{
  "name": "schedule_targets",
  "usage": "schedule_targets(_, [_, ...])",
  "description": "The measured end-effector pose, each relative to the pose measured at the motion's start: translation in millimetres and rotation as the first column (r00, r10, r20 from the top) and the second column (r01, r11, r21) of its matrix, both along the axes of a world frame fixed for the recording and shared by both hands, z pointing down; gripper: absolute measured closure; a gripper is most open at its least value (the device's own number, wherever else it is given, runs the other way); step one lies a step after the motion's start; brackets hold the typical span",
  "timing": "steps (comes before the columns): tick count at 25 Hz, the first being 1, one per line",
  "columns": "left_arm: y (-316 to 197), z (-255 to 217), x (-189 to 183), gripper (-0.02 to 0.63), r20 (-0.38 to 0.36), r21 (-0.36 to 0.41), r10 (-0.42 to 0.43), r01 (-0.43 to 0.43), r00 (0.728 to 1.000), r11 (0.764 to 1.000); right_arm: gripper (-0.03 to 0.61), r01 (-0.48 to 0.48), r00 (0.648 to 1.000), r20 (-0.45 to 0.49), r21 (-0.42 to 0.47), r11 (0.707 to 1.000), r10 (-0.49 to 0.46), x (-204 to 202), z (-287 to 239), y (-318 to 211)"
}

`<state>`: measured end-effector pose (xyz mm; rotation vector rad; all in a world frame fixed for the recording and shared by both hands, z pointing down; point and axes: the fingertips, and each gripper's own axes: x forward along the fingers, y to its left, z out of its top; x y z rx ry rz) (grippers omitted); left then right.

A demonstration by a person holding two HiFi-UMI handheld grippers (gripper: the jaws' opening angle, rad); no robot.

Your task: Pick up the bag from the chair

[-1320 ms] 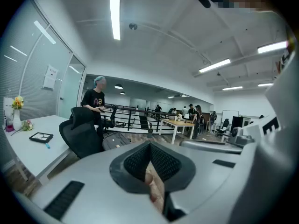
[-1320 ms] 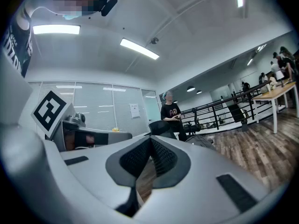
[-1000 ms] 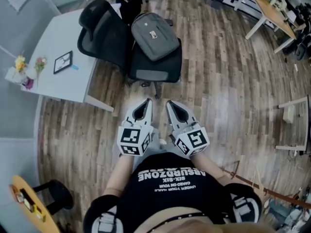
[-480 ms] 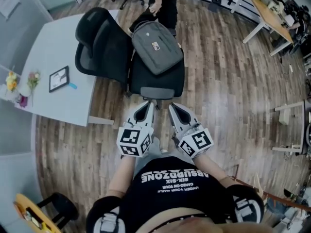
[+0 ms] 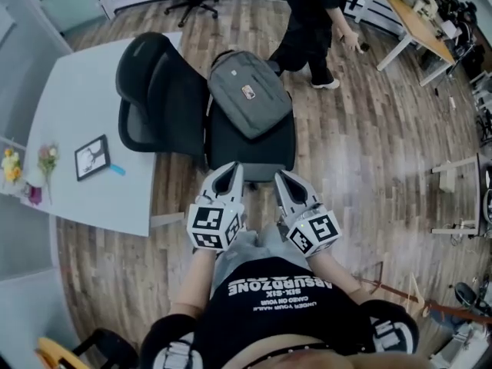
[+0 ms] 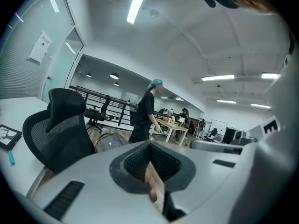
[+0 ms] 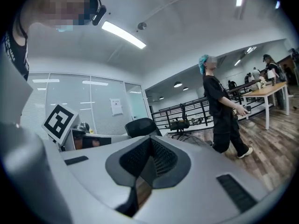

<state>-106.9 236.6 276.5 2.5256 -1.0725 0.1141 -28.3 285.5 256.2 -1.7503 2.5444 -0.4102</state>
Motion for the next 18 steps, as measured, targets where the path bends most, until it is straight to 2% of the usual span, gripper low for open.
schedule_targets(5, [-21.5, 8.7, -3.1, 0.598, -0.001, -0.003, 0.018, -0.018, 1.0, 1.0, 0.561, -0.008, 1.0, -0.022, -0.017, 1.0, 0.008, -1.6, 7.0, -21.3])
schedule_targets(11, [-49.0, 12.0, -11.6, 0.597, 0.006, -0.02, -0.007, 0.007, 1.0, 1.0, 0.561, -0.007, 1.0, -0.012, -0.031, 1.0, 0.006, 0.8, 12.8, -52.8])
schedule_targets(18, [-82.9, 20.3, -1.2, 0.597, 0.048, -0.035, -0.047, 0.049, 0.998, 0.998, 0.561, 0.071, 0.998, 0.001, -0.045, 0.996, -0.071, 4.5, 22.2, -105.5])
